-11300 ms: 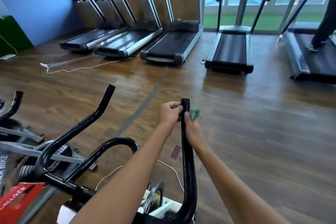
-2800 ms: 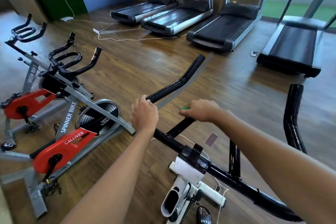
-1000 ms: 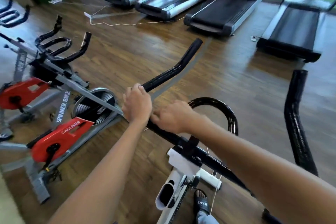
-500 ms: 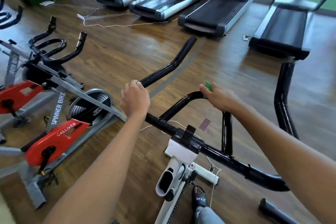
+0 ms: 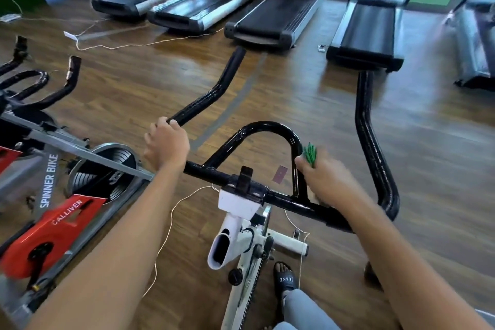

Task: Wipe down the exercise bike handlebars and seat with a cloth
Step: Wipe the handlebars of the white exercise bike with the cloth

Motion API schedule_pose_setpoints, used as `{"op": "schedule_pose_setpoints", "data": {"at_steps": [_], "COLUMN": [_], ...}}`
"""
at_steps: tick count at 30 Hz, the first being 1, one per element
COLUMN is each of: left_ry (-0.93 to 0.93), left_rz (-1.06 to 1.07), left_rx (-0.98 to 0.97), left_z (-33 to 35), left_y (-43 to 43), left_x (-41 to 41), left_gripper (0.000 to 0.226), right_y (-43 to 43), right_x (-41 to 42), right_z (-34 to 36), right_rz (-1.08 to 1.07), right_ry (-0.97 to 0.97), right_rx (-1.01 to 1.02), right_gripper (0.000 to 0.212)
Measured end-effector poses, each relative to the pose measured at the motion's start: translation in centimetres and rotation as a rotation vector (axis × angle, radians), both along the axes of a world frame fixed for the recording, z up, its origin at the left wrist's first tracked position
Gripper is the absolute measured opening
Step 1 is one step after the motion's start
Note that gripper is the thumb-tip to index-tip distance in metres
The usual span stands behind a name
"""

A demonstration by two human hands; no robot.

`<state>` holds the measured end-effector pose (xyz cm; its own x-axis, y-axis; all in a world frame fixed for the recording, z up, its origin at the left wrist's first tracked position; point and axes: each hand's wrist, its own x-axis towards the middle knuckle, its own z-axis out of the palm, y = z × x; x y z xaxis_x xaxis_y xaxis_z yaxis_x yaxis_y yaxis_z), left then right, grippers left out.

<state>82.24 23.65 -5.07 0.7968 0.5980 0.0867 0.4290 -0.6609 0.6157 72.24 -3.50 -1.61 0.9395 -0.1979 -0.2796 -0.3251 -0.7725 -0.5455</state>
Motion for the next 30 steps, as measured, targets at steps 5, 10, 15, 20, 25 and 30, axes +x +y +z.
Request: {"op": "schedule_pose_setpoints", "data": {"at_steps": [5,10,15,20,25,30], "left_ry": [0.000,-0.004,-0.004,-0.016,-0.014,-0.027], "left_rz": [0.007,0.003,0.012,0.007,0.008,0.034], "left_rx": [0.002,-0.002,-0.008,0.001,-0.007,-0.020], "left_z": [-0.1,-0.1,-0.3,-0.4,-0.2,-0.1], "left_y": [0.0,0.1,0.2,0.1,-0.2,0.0], "left_x": [0.1,0.1,0.4,0.3,0.3,0.3], "left_gripper": [0.042,0.042,0.042,0.042,0.040,0.041], "right_y": [1.2,0.4,-0.1,0.6,3.2,6.2], "right_x": [-2.5,-4.1,-4.1,-2.1,2.3,4.7], "right_z": [1.8,-1.0,-2.3,-1.2,0.3,-1.9], "right_rz": [0.463,0.741,0.789,0.710,0.499,0.553], "right_ry": [-0.323,-0.259,-0.284,-0.353,-0.184,0.391], "right_rx": [-0.076,-0.333,-0.370,-0.269,0.346,0.725], "right_gripper": [0.053,0.058,0.059,0.046,0.028,0.045]}}
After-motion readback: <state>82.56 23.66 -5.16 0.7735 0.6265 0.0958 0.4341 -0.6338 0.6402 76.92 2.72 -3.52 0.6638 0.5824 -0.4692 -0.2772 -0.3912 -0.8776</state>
